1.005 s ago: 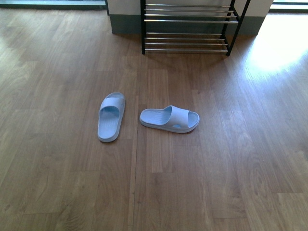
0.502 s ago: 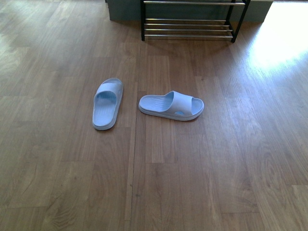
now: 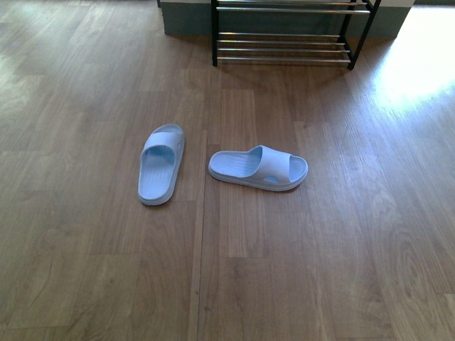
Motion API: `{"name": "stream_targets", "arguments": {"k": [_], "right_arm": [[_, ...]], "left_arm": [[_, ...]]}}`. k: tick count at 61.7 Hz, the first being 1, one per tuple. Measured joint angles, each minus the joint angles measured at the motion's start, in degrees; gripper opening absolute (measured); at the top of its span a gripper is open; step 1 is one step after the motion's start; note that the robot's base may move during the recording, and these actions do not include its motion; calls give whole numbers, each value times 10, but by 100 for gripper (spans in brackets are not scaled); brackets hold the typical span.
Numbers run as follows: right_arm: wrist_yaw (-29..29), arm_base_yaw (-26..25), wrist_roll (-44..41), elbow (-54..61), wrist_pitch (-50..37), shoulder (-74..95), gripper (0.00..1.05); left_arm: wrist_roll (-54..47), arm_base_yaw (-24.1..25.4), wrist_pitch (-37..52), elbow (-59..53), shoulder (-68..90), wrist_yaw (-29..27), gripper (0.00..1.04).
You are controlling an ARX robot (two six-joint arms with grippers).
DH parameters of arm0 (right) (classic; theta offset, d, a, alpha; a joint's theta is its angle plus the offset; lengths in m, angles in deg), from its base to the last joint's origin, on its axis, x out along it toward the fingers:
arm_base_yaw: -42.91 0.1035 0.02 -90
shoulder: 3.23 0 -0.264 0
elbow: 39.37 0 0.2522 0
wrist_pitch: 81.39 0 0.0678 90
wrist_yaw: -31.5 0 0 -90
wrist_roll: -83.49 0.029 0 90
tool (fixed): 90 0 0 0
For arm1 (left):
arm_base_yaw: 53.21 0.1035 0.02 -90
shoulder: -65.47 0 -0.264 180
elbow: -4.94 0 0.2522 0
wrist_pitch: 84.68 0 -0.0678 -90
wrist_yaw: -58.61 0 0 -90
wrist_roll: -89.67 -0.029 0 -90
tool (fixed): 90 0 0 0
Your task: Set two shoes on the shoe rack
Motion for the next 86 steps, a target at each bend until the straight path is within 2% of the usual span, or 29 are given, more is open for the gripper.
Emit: {"name": "stream_targets", "arguments": {"k": [71, 73, 77, 79, 86], "right_arm": [[2, 0, 0, 0, 0, 1, 96], [-10, 4, 5, -2, 7, 4, 96], [-80, 23, 36, -23, 76, 42, 96], [-93, 28, 46, -28, 90, 67, 96], [-118, 52, 69, -47, 45, 191, 96]], "left_arm": [[0, 0, 0, 0, 0, -1, 95], [0, 0, 0, 0, 0, -1, 95], [0, 0, 0, 0, 0, -1, 95], [0, 0, 0, 0, 0, -1, 95], [0, 0, 0, 0, 0, 0, 95]]}}
